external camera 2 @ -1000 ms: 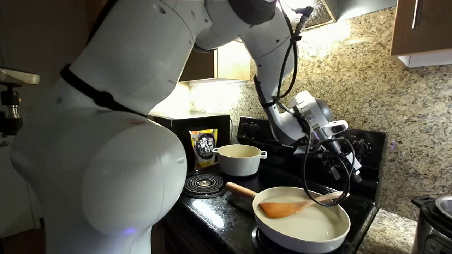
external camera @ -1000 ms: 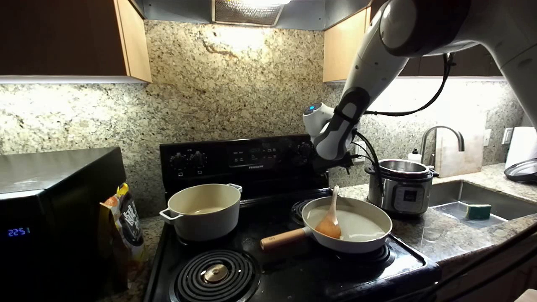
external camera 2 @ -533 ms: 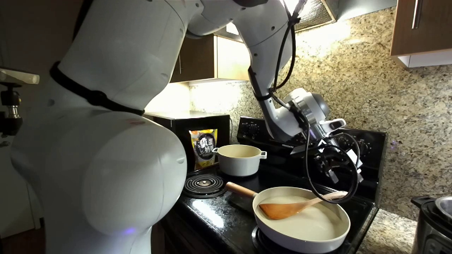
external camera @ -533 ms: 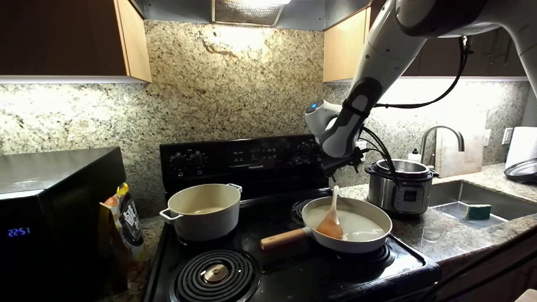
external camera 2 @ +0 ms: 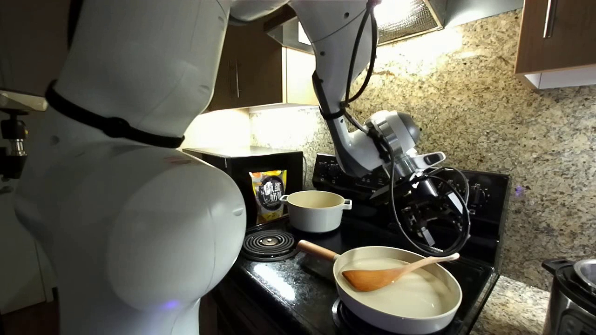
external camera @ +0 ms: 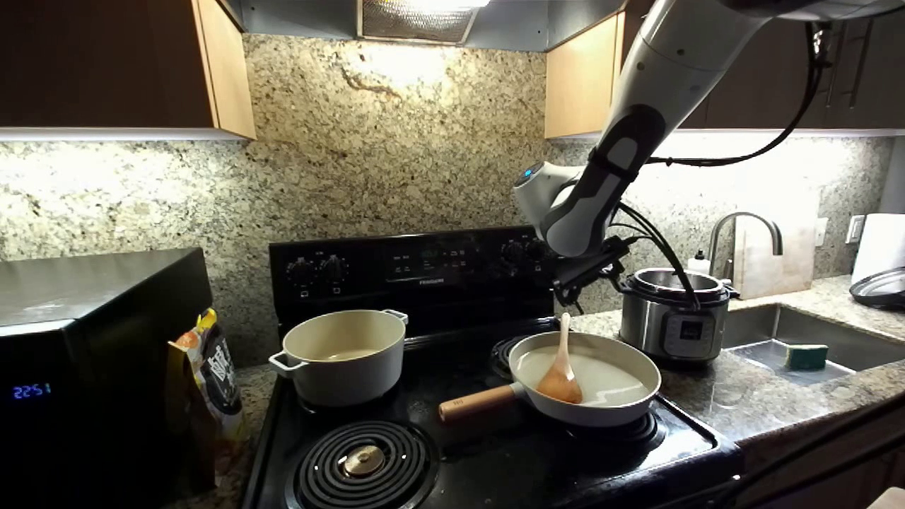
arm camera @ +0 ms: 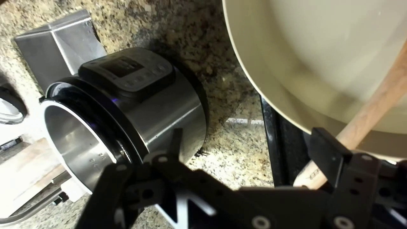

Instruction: Stir the water in the pan with the spatula

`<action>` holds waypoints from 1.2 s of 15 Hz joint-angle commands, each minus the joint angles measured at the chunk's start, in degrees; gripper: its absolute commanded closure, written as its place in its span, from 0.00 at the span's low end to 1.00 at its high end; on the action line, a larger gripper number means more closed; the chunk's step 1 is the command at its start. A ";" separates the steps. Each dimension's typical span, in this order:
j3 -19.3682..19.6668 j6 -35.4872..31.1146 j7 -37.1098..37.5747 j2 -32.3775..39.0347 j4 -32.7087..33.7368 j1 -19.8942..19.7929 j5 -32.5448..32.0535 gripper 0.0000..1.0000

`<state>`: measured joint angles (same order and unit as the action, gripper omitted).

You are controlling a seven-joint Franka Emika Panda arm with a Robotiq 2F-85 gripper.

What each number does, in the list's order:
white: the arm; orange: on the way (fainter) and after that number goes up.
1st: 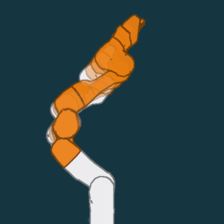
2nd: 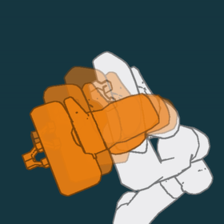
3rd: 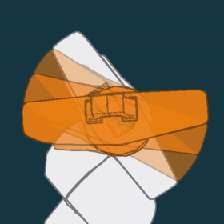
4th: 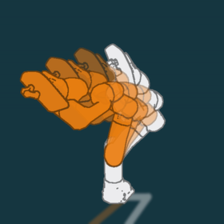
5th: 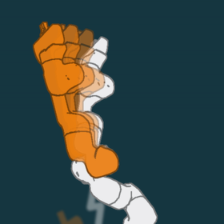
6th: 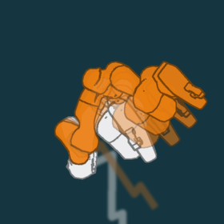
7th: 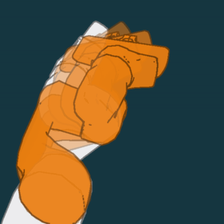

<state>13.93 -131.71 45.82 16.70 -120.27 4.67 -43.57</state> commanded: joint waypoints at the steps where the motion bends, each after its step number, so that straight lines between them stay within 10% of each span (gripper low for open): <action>1: -2.87 4.53 -4.38 -4.06 -3.76 -1.73 0.52 0.00; 18: -4.91 8.10 -4.49 -3.58 -5.82 -3.74 0.40 0.00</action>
<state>10.24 -123.86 41.21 13.16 -126.17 2.09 -42.96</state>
